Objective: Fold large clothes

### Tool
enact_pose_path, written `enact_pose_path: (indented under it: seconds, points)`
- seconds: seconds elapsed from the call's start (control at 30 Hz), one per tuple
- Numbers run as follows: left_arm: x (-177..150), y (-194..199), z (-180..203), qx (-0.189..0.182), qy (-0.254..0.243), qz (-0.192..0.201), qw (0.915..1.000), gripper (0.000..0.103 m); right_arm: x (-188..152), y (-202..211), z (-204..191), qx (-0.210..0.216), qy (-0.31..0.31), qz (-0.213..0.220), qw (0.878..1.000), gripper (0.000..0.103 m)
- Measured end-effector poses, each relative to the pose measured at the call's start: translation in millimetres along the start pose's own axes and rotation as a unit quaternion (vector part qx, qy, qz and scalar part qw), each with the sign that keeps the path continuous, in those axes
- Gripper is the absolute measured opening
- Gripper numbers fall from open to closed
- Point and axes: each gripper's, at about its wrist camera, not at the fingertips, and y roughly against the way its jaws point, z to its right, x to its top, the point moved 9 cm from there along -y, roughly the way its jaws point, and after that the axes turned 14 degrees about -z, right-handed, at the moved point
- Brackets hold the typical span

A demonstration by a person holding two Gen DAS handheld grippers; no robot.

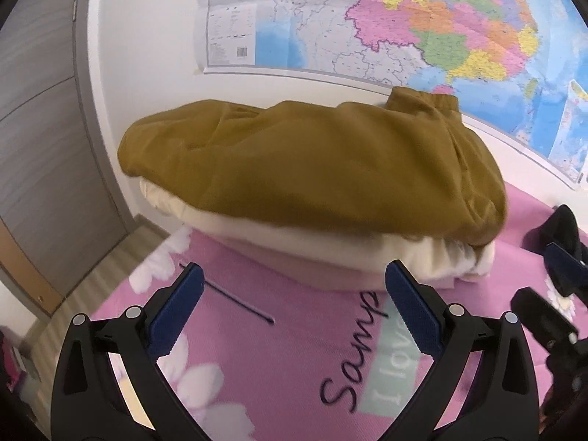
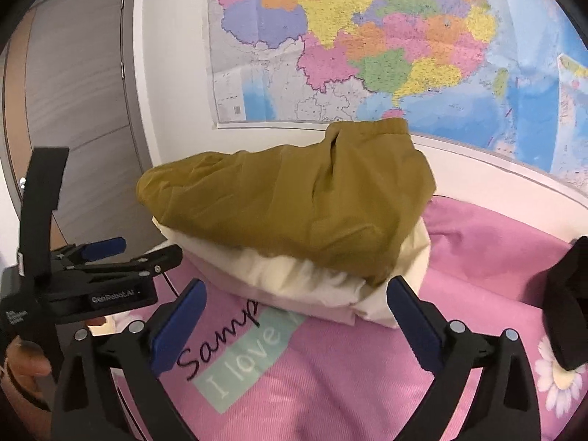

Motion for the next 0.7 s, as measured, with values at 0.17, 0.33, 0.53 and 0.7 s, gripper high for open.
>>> enact_pose_path:
  seconds: [0.17, 0.33, 0.53, 0.7]
  points:
    - [-15, 10, 5, -0.001, 0.000, -0.007, 1.0000, 0.097, -17, 11, -1, 0.010, -0.008, 0.000, 1.000, 0.097]
    - [-27, 18, 8, 0.007, -0.001, -0.007, 1.0000, 0.097, -31, 17, -3, 0.008, -0.009, -0.003, 1.000, 0.097]
    - [-36, 25, 10, 0.011, 0.001, -0.004, 0.9999, 0.097, -39, 25, -4, 0.008, -0.008, 0.000, 1.000, 0.097]
    - [-39, 30, 15, 0.006, -0.005, -0.004, 1.0000, 0.097, -41, 30, -4, 0.008, -0.010, 0.002, 1.000, 0.097]
